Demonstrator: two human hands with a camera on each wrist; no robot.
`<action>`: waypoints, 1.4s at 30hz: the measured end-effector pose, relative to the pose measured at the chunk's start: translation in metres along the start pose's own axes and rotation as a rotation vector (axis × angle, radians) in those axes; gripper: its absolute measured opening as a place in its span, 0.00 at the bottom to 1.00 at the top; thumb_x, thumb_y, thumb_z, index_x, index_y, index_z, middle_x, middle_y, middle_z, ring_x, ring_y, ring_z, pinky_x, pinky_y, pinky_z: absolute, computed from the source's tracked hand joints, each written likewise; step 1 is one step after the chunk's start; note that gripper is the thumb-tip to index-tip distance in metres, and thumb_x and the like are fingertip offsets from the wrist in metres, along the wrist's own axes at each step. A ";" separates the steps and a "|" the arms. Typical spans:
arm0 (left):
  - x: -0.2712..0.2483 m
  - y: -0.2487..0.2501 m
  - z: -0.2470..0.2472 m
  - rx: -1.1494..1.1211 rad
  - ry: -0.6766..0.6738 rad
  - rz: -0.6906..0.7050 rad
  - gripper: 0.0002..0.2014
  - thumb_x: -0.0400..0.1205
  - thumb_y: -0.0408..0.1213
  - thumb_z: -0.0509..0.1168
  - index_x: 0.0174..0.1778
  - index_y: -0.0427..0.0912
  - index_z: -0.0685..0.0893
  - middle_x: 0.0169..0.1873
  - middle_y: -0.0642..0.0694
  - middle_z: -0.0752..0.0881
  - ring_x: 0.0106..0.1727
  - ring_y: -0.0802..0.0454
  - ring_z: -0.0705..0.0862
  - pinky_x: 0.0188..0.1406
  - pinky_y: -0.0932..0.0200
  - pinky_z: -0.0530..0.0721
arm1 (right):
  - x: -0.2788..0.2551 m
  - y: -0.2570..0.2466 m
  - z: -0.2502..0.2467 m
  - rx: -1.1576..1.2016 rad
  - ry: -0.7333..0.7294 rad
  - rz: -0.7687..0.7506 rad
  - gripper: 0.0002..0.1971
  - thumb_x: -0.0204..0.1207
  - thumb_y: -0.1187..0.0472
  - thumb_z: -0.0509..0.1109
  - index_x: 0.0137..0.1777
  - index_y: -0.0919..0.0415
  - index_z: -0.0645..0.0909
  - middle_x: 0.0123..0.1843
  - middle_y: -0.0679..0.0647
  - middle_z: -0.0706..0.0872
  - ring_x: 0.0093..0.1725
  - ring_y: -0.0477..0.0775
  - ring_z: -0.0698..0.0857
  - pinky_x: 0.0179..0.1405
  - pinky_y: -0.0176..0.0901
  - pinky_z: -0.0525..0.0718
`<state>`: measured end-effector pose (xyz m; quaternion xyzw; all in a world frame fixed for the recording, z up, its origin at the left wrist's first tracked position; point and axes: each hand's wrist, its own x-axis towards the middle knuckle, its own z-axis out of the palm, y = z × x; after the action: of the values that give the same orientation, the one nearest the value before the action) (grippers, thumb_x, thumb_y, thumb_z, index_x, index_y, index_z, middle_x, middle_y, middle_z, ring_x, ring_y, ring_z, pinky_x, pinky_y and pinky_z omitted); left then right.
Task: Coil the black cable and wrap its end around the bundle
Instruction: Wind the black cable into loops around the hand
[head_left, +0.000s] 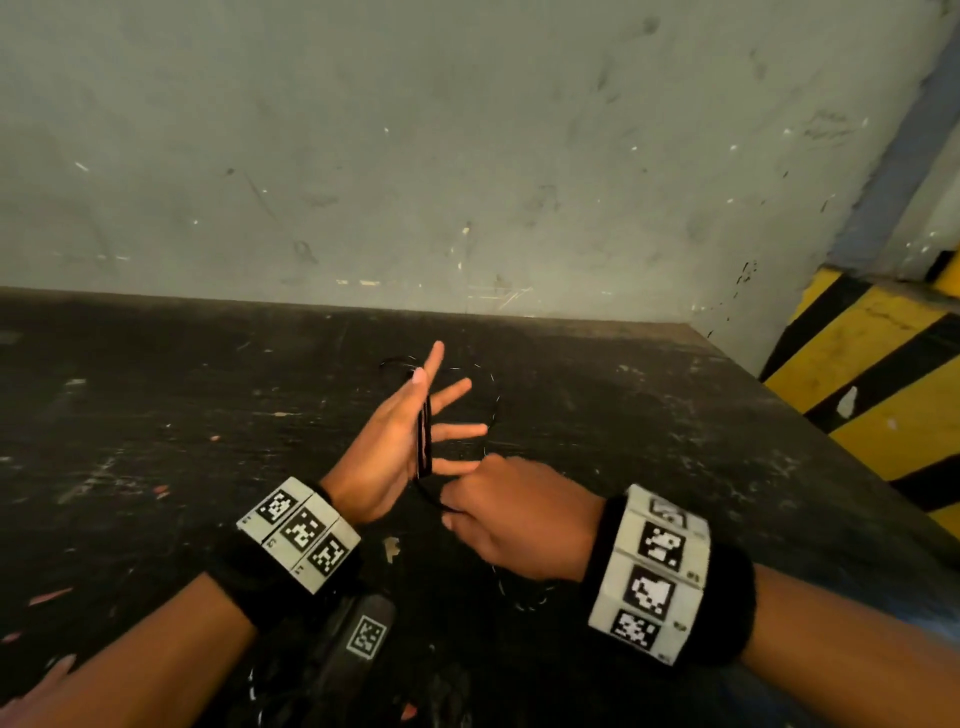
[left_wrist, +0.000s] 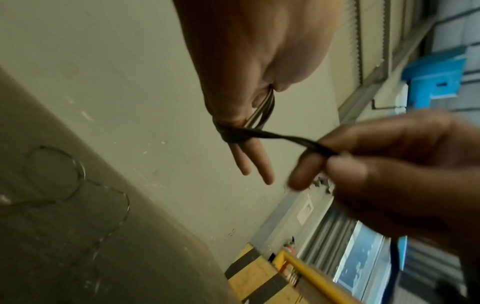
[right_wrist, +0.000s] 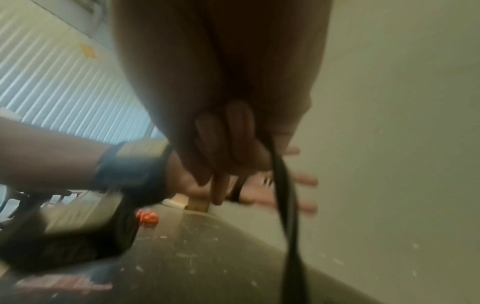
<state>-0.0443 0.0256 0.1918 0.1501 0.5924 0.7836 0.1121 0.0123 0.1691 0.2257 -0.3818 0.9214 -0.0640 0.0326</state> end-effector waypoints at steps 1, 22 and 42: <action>-0.002 -0.002 0.000 0.056 -0.020 -0.007 0.22 0.84 0.56 0.45 0.77 0.71 0.58 0.77 0.47 0.72 0.60 0.46 0.87 0.43 0.48 0.91 | -0.001 -0.002 -0.010 -0.021 -0.001 -0.007 0.09 0.81 0.58 0.61 0.48 0.62 0.81 0.37 0.51 0.81 0.42 0.59 0.84 0.36 0.43 0.72; -0.045 0.005 0.011 0.113 -0.476 -0.199 0.29 0.76 0.61 0.53 0.75 0.73 0.59 0.75 0.50 0.75 0.64 0.37 0.84 0.38 0.43 0.91 | 0.025 0.063 -0.122 -0.106 0.234 -0.035 0.18 0.71 0.43 0.70 0.32 0.57 0.85 0.21 0.45 0.77 0.23 0.43 0.77 0.26 0.41 0.71; -0.003 0.031 -0.007 -0.214 -0.046 0.154 0.24 0.85 0.55 0.43 0.78 0.70 0.54 0.78 0.46 0.69 0.61 0.39 0.86 0.47 0.41 0.90 | 0.022 0.015 0.027 0.249 0.171 0.013 0.11 0.82 0.56 0.59 0.46 0.62 0.78 0.38 0.59 0.85 0.37 0.58 0.84 0.39 0.54 0.81</action>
<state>-0.0438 0.0100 0.2192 0.2002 0.4895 0.8449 0.0803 -0.0107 0.1613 0.1965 -0.3618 0.9083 -0.2099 0.0016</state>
